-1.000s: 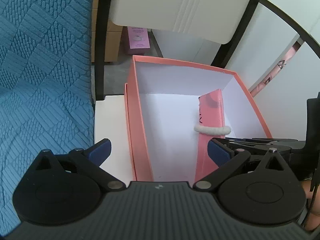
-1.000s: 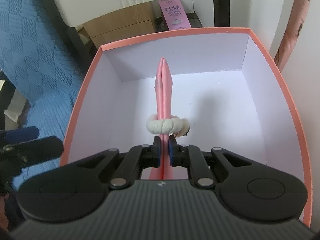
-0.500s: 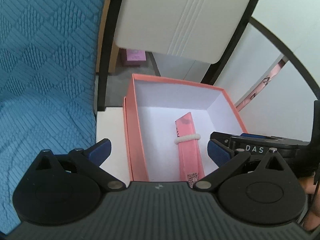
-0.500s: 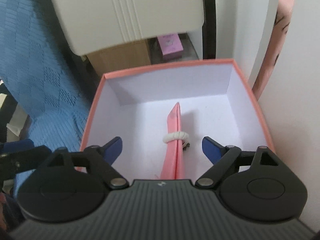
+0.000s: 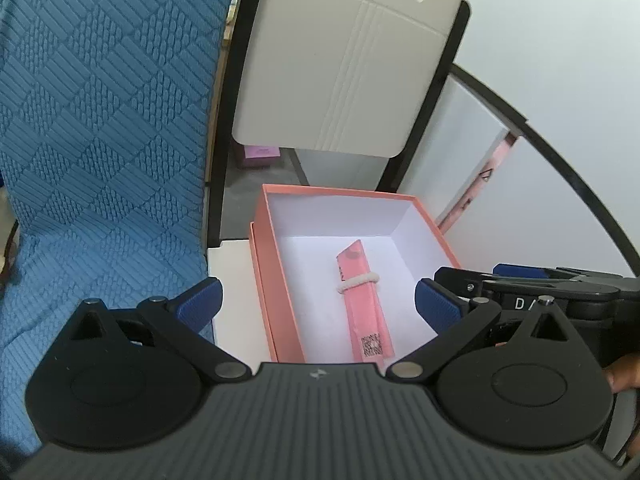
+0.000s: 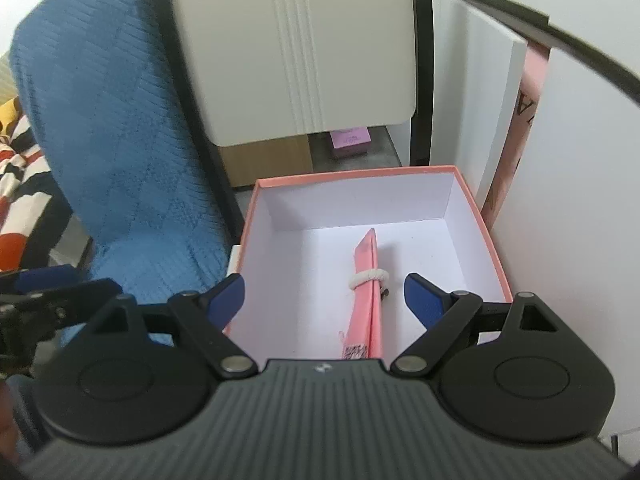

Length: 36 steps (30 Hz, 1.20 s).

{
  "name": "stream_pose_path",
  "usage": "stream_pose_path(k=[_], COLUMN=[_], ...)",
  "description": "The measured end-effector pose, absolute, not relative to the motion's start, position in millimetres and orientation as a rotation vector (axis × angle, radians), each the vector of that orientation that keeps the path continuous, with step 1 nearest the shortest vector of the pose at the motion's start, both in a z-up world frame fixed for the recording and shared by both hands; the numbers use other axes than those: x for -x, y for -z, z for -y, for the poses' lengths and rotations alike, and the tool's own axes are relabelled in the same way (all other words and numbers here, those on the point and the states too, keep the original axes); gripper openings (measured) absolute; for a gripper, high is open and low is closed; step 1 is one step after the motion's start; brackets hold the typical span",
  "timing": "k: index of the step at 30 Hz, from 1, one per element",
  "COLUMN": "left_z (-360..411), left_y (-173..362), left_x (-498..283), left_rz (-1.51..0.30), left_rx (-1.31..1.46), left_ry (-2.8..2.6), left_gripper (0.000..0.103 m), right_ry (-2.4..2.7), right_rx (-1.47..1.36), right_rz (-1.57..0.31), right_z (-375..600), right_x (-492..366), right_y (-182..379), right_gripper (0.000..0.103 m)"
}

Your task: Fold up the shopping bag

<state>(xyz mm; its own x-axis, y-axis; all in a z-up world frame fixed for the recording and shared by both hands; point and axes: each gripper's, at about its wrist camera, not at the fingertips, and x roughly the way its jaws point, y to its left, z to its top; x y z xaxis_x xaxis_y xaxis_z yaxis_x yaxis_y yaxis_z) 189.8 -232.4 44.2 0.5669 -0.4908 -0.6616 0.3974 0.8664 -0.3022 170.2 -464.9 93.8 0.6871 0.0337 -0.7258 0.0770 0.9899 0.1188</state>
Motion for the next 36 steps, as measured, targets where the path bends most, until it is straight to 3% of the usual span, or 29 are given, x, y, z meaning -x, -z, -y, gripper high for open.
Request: stream_pose_path(k=[14, 36], left_z=[184, 136], left_y=[-70, -79], left_x=[-130, -81], left_rz=[-0.779, -0.722], left_rx=[0.114, 0.101], left_ry=[0.576, 0.6], left_gripper=[0.103, 0.103], right_ry=[0.085, 0.109], right_rx=[-0.102, -0.092], right_rz=[-0.742, -0.744], right_z=[424, 367], right_x=[-90, -28], right_y=[-133, -138], right_gripper=[0.088, 0.088])
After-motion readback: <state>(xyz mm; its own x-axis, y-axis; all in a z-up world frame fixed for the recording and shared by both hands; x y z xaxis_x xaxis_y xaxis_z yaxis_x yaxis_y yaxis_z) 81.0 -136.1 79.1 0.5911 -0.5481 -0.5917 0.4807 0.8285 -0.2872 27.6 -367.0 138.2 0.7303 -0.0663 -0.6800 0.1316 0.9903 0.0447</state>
